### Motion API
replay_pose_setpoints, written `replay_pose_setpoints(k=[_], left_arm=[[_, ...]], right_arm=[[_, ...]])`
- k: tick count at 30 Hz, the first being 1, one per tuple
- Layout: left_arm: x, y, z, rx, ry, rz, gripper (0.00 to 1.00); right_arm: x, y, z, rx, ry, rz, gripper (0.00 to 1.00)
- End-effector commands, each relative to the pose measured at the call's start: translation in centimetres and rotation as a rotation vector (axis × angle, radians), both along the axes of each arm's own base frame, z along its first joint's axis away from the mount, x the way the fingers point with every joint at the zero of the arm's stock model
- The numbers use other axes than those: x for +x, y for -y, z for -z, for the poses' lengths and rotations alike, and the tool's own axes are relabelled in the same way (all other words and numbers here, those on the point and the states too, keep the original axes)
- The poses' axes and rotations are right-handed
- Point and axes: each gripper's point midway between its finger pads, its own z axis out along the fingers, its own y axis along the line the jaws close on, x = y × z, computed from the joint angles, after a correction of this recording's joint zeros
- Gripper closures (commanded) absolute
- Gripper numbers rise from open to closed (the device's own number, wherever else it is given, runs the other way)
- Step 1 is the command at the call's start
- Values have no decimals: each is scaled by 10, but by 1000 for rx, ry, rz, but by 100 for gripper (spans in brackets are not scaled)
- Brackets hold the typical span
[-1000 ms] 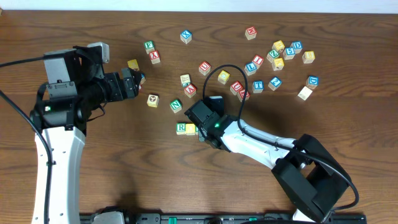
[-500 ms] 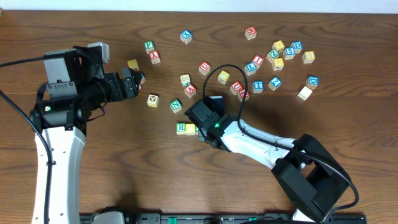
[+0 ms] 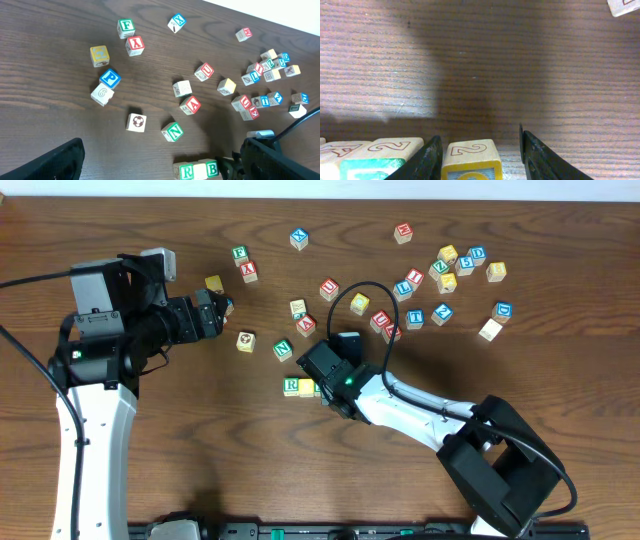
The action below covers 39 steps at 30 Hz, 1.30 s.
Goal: Spell out ROBOT
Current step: 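Open the right gripper and lift it away from the O block, then move the right gripper over the blue T block at upper right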
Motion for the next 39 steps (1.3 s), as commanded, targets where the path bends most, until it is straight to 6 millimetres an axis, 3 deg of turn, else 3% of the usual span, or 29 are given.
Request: replay_pose_setpoints(k=[1,7,15,21,27,30,34,39], left_arm=[[3,0,-10,0,28,12,2],[3,0,-10,0,28,12,2],[3,0,-10,0,28,12,2],[3,0,-10,0,28,12,2],[3,0,-10,0,28,12,2],[3,0,-10,0,28,12,2],[3,0,-10,0,28,12,2],[3,0,-10,0,28,12,2]], right_arm=[[14,-5,-21,15,60,8,55],[25,-14,-42,34,103,-23,55],[59,0,-98,-30,207,7,50],[93,30,-145,-29,222,77,40],[122,77,-174,41,174,145,34],[134,113,-174,91,130,193,33],[138,152,-153,129,33,226,31],[137,169,-122,87,-63,198,28]])
